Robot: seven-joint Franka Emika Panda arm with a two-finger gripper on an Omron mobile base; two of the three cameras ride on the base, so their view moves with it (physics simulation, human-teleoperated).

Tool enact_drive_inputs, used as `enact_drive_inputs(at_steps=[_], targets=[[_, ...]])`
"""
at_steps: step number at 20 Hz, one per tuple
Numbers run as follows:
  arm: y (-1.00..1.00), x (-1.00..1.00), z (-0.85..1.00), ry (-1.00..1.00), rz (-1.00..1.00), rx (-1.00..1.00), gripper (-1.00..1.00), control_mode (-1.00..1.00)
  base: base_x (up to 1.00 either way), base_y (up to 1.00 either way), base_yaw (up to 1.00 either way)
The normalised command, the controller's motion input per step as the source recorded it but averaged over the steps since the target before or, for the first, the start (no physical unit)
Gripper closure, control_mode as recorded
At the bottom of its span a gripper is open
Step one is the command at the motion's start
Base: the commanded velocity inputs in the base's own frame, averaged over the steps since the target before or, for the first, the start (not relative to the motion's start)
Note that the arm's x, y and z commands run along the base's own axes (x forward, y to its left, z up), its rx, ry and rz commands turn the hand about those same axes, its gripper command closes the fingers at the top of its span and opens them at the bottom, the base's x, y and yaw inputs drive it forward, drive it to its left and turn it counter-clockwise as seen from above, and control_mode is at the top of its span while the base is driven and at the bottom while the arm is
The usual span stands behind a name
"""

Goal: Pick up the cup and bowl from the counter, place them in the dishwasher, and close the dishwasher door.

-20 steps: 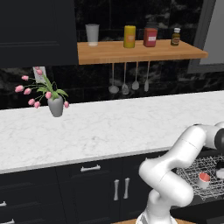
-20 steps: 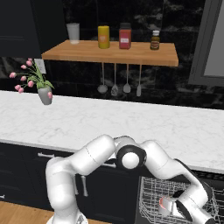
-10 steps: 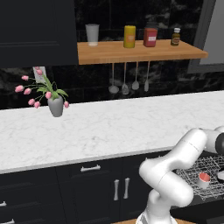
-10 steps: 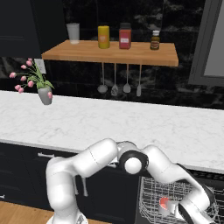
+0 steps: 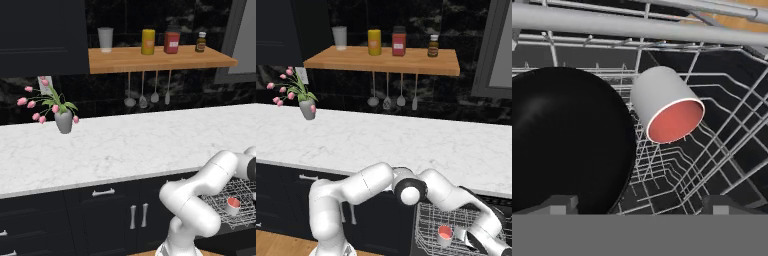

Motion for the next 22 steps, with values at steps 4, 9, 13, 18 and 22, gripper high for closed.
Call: enact_drive_inputs(at_steps=[4, 9, 13, 18, 22], targets=[[-0.21, 0.25, 0.00, 0.27, -0.04, 0.00, -1.00, -1.00, 0.00, 0.00, 0.00], [-0.03, 0.11, -0.06, 0.19, -0.01, 0.00, -1.00, -1.00, 0.00, 0.00, 0.00], [-0.05, 0.00, -0.26, 0.15, 0.00, 0.00, -1.00, -1.00, 0.00, 0.00, 0.00], [-0.18, -0.29, -0.05, 0.03, 0.00, 0.00, -1.00, -1.00, 0.00, 0.00, 0.00], [-0.24, -0.87, 0.06, -0.02, 0.00, 0.05, -1.00, -1.00, 0.00, 0.00, 0.00]])
